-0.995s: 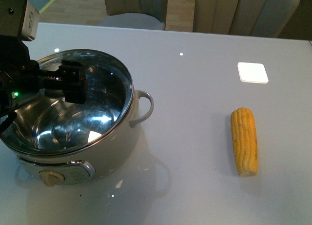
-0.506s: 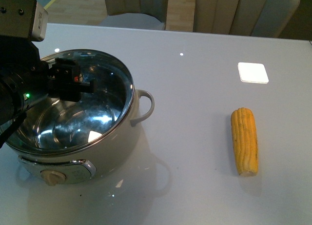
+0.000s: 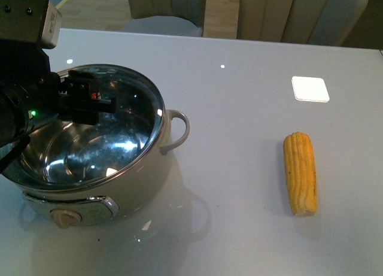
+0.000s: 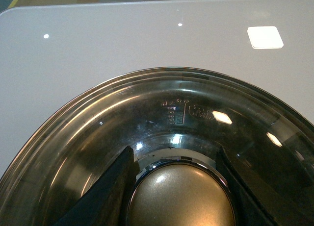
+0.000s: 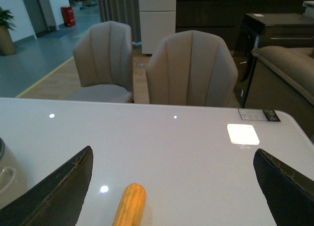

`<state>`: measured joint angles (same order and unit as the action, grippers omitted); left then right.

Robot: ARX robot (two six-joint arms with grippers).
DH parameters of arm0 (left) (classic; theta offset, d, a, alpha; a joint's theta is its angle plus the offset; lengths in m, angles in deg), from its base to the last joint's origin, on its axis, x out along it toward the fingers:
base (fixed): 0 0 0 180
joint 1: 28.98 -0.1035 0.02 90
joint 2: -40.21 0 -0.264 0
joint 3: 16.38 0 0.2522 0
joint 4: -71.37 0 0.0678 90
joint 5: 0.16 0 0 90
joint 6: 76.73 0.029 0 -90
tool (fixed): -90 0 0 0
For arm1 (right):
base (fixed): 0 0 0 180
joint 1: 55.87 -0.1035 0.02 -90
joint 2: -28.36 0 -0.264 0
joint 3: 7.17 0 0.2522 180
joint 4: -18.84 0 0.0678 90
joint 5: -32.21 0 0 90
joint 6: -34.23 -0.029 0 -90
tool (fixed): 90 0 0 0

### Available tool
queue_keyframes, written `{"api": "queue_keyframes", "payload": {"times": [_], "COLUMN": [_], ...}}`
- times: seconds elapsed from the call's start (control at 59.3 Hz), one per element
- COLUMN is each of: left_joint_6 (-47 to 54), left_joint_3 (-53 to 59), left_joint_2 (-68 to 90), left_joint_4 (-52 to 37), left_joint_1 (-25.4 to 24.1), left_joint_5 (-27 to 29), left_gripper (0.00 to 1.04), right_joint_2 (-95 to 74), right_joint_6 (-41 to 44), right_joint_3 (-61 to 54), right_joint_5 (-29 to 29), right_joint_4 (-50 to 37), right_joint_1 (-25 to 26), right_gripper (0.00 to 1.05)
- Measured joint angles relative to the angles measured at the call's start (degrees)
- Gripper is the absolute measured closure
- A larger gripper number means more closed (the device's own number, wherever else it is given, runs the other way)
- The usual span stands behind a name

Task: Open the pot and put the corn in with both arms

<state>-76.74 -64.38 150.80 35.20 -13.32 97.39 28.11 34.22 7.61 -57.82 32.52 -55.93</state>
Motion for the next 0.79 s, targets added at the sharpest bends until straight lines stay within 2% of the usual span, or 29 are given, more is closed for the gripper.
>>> {"api": "queue_keyframes", "payload": {"times": [0.27,0.405,0.793], "left_joint_6": [0.8,0.8,2.7], "left_joint_3": [-4.0,-4.4,-4.4], "left_joint_2": [-6.3,-9.4,-12.0], "left_joint_4": [4.7,5.9,4.4], "left_joint_1": [0.3,-1.9,-18.5], "left_joint_5": [0.0,-0.9,-5.0], "left_gripper": [0.61,0.61,0.61], "right_joint_2": [0.0,0.0,0.0], "right_joint_6": [0.0,0.0,0.0], "right_joint_3": [0.0,0.0,0.0], "right_joint_5": [0.0,0.0,0.0], "right_joint_4": [0.0,0.0,0.0], "right_joint_1": [0.0,0.0,0.0], "right_gripper": [0.09,0.09,0.09]}}
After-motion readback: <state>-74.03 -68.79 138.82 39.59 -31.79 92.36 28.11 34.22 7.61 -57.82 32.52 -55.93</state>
